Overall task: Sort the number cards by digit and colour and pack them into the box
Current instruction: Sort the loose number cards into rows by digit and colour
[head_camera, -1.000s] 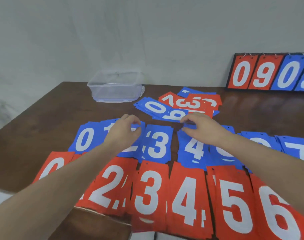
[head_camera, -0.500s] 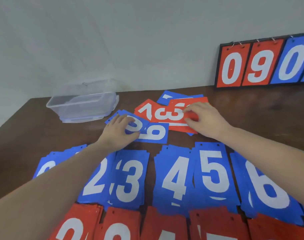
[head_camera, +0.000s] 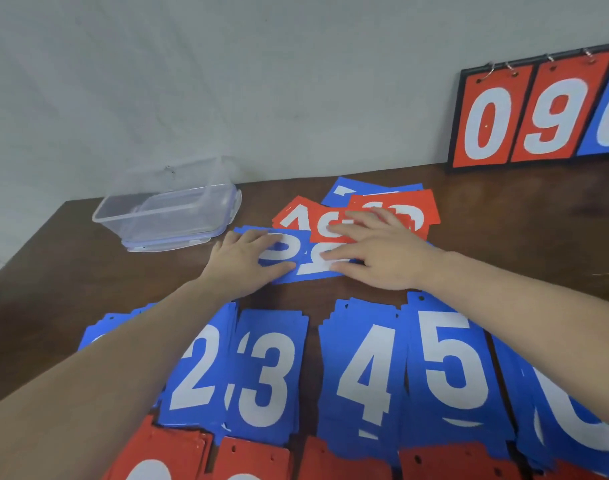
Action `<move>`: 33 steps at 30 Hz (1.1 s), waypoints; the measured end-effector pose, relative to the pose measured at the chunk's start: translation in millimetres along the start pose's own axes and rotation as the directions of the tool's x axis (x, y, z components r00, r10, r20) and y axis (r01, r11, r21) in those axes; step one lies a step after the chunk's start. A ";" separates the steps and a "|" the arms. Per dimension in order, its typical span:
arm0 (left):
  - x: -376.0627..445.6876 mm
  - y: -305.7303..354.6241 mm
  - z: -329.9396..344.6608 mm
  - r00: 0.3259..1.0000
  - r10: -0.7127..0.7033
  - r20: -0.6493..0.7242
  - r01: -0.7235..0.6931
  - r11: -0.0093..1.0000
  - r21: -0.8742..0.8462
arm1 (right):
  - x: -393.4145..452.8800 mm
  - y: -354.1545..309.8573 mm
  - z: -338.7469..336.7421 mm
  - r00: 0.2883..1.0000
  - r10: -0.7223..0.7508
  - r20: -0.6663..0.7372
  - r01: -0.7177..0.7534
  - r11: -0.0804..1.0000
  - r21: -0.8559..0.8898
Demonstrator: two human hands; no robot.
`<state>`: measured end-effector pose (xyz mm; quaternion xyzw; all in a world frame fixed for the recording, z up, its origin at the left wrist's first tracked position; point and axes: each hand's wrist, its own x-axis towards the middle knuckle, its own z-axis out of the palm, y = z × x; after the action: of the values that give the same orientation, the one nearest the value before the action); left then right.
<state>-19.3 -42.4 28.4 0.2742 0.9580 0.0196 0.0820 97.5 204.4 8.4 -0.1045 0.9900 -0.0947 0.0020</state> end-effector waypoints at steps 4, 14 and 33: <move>0.4 -1.8 3.3 0.998 -0.001 -0.062 -0.001 0.999 -0.035 | -7.5 18.2 -9.6 0.995 0.088 -0.041 -0.092 0.992 -0.086; 3.6 -8.7 7.3 0.996 -0.019 -0.083 0.003 0.983 -0.181 | -20.3 24.2 -6.5 0.998 -0.017 -0.059 0.014 0.999 -0.053; 3.1 -5.0 7.8 0.990 -0.028 -0.141 -0.003 0.975 -0.220 | 1.2 -2.3 -1.4 1.000 0.029 0.004 -0.029 0.999 -0.013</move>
<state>-23.2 -45.1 19.8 0.2553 0.9550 0.1446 0.0428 96.8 202.2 10.3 -0.0901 0.9920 -0.0880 0.0046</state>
